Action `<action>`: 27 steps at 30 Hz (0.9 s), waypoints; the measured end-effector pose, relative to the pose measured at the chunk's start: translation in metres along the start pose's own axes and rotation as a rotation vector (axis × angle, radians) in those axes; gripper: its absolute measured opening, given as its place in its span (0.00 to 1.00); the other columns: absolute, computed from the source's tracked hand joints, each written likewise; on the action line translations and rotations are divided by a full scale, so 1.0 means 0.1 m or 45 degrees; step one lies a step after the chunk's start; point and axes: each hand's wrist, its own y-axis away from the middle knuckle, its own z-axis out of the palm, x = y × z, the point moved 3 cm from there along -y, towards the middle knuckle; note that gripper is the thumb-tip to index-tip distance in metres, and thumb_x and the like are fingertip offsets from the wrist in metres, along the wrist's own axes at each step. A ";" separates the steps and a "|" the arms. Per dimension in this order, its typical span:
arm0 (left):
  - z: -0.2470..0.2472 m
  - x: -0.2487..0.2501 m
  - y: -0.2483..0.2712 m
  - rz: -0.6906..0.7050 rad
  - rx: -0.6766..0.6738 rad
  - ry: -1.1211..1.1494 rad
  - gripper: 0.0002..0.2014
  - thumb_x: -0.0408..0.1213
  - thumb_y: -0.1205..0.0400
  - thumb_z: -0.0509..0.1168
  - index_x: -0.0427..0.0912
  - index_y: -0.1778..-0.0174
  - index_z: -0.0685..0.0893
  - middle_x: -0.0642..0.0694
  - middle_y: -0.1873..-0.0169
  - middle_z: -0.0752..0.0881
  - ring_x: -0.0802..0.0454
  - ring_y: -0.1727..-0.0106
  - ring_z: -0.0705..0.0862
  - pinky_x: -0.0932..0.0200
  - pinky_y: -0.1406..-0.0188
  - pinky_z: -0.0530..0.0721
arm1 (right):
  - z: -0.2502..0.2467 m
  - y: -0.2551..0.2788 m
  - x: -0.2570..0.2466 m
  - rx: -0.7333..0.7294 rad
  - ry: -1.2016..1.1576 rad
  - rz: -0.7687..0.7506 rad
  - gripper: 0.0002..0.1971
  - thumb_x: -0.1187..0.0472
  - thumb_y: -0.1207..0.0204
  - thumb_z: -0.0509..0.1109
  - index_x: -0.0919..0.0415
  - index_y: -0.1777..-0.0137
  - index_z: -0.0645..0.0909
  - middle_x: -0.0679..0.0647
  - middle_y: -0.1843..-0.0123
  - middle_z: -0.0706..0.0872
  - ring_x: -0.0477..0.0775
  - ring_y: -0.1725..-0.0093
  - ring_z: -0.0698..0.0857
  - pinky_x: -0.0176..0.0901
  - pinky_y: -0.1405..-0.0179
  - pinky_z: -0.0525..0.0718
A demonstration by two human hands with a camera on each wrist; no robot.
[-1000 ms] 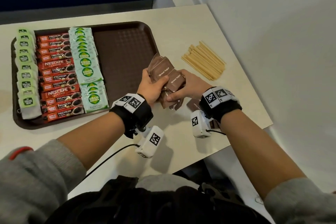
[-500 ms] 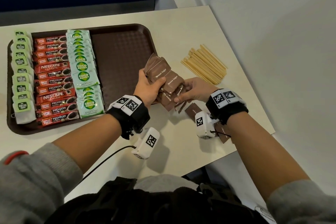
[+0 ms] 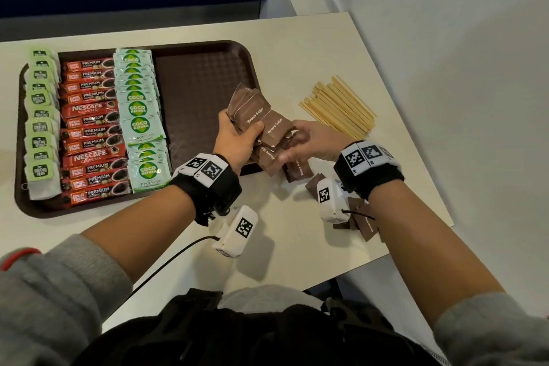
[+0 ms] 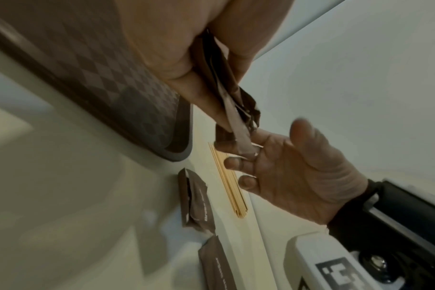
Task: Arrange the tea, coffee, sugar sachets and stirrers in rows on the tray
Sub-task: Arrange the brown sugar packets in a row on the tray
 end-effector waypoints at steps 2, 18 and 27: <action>-0.02 0.00 -0.01 0.004 -0.003 0.010 0.19 0.34 0.19 0.67 0.49 0.37 0.67 0.50 0.49 0.84 0.47 0.47 0.87 0.42 0.56 0.89 | 0.02 -0.07 0.01 0.068 -0.080 -0.013 0.26 0.68 0.32 0.78 0.60 0.34 0.76 0.51 0.57 0.89 0.47 0.59 0.89 0.36 0.61 0.86; -0.42 0.29 -0.02 0.176 0.061 -0.045 0.25 0.38 0.29 0.75 0.56 0.42 0.69 0.45 0.45 0.85 0.45 0.43 0.87 0.34 0.44 0.85 | 0.26 -0.45 -0.49 -0.002 0.415 -0.197 0.20 0.74 0.27 0.68 0.64 0.35 0.78 0.62 0.43 0.87 0.61 0.45 0.86 0.53 0.43 0.86; -0.93 0.51 -0.17 0.322 0.290 -0.014 0.23 0.30 0.24 0.71 0.45 0.38 0.69 0.41 0.42 0.84 0.47 0.41 0.85 0.43 0.36 0.83 | 0.44 -0.75 -0.89 0.105 0.413 -0.349 0.23 0.70 0.23 0.67 0.56 0.29 0.77 0.51 0.53 0.89 0.44 0.51 0.87 0.34 0.43 0.81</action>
